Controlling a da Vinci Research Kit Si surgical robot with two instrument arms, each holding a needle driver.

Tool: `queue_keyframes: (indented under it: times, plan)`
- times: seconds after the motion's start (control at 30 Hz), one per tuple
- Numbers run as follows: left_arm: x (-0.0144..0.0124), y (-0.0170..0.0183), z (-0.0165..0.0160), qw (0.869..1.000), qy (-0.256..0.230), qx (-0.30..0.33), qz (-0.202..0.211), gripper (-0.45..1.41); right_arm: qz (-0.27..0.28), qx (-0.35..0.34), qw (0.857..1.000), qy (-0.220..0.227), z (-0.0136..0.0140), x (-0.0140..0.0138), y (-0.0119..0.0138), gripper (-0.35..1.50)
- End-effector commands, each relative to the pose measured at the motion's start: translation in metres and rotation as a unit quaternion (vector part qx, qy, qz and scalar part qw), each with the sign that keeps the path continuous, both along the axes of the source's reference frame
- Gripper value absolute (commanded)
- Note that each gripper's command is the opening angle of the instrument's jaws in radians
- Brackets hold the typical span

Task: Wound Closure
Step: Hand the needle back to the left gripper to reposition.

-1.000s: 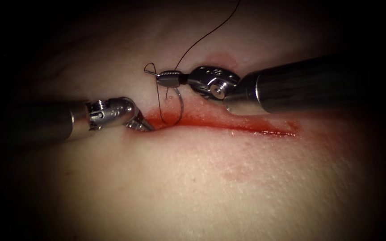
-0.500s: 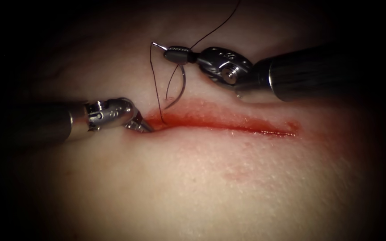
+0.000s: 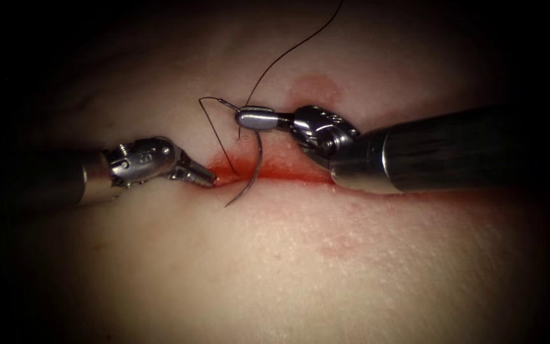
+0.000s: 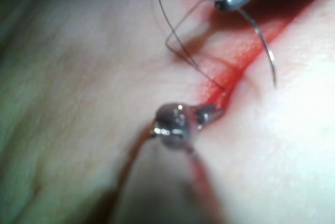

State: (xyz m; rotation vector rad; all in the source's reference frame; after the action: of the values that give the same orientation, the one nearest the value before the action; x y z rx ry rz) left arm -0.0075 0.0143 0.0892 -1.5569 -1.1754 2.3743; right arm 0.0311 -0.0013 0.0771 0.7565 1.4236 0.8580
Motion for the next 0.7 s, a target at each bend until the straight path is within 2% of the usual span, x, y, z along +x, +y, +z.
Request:
queue_keyframes:
  times: [0.03,0.23,0.37,0.47,0.7]
  plan:
    - [-0.0004,0.0,0.0006,1.0,-0.002,-0.004,-0.008,-0.08,-0.004,0.003,1.0,0.004,0.0006,0.0008,-0.0008,-0.35]
    - [0.0009,0.001,-0.0012,0.997,-0.012,0.002,-0.082,0.0,-0.002,0.005,1.0,0.02,0.0005,0.0011,-0.0009,-0.35]
    - [0.0007,0.0004,-0.0022,0.995,-0.044,0.027,-0.089,0.07,-0.009,0.003,0.998,0.057,0.0005,0.0011,-0.0007,-0.35]
    - [0.0003,-0.0002,-0.0033,0.991,-0.081,0.055,-0.097,0.09,-0.011,-0.004,0.995,0.101,0.0008,0.0011,-0.0006,-0.35]
    - [-0.0004,-0.0007,-0.004,0.981,-0.11,0.114,-0.115,0.14,-0.018,-0.022,0.992,0.125,0.001,0.0013,-0.0004,-0.35]
